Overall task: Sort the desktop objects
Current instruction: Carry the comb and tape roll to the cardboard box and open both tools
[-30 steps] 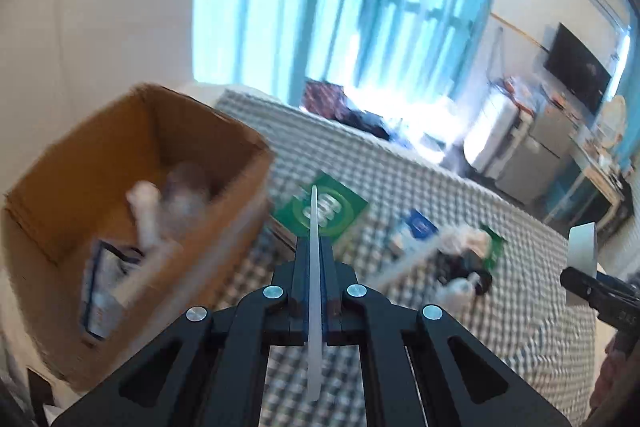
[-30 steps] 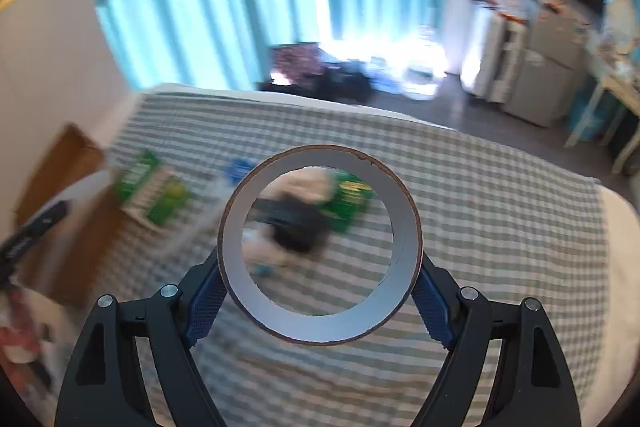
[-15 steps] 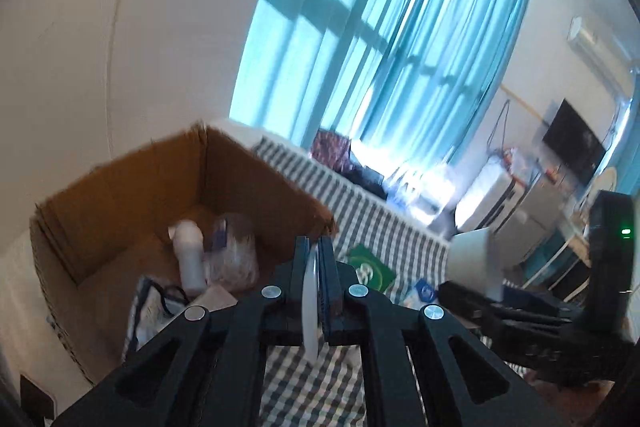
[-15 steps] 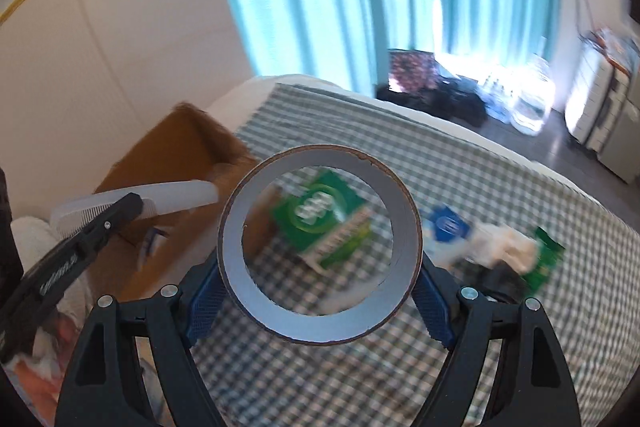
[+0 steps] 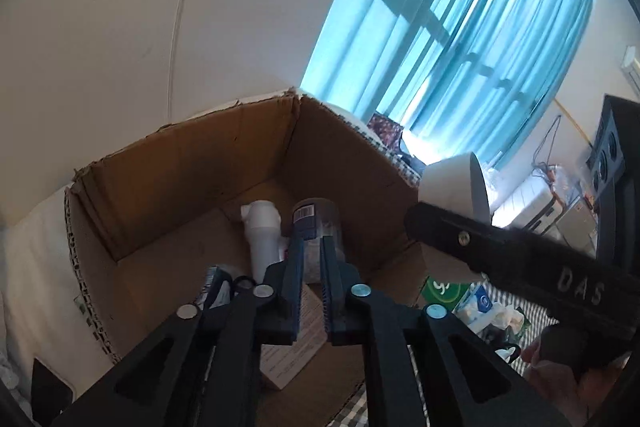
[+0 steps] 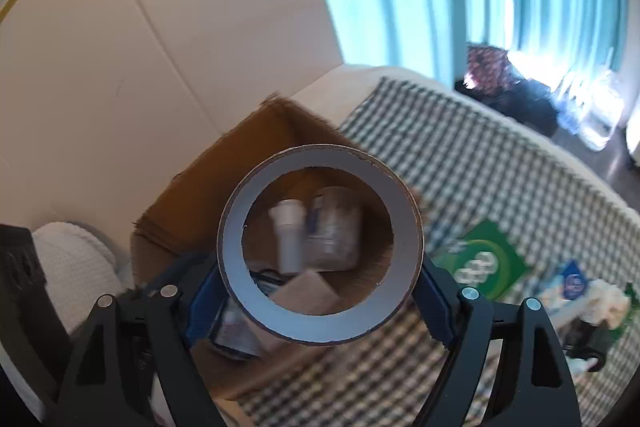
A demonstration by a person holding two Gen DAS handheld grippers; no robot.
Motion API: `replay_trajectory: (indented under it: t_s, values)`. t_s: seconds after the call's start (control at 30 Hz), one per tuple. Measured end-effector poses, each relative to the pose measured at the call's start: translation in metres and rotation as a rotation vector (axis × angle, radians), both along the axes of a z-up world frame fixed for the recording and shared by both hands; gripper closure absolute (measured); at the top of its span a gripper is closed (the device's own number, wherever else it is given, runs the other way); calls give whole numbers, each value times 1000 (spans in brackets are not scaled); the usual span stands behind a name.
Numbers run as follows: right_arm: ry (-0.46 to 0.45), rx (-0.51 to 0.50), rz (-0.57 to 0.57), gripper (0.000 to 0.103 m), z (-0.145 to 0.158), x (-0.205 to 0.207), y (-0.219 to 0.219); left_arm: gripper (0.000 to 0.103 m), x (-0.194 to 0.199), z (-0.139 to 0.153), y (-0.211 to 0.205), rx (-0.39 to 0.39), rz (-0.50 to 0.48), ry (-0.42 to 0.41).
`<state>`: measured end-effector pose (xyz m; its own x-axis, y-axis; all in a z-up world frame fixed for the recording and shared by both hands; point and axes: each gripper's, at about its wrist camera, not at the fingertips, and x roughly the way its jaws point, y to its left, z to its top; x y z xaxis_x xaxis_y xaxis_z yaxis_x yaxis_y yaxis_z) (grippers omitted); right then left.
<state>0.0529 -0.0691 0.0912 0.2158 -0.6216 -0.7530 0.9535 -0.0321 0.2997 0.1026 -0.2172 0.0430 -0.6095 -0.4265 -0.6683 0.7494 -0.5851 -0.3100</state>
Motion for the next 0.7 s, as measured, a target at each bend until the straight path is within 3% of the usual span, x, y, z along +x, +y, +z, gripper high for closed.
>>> replay_trajectory:
  t_s: [0.03,0.07,0.1,0.13,0.33,0.53,0.7]
  values:
    - [-7,11,-11,20,-2,1,-5,69,1,0,1,-4,10,-8]
    - [-13,23,-22,20,-3,1,-9,37,2,0,2,-14,25,-18]
    - [-23,38,-35,20,-4,0,-13,14,3,2,4,-35,50,-20]
    - [-38,43,-46,20,-5,-2,-13,10,5,5,8,-55,67,-14]
    - [-61,13,-107,18,8,-16,-12,6,0,13,26,-165,75,-62]
    - [-5,4,-100,15,31,-11,-28,6,-7,13,34,-155,27,-68]
    - [81,-30,-102,15,39,-11,-12,6,-12,7,35,-146,6,-77]
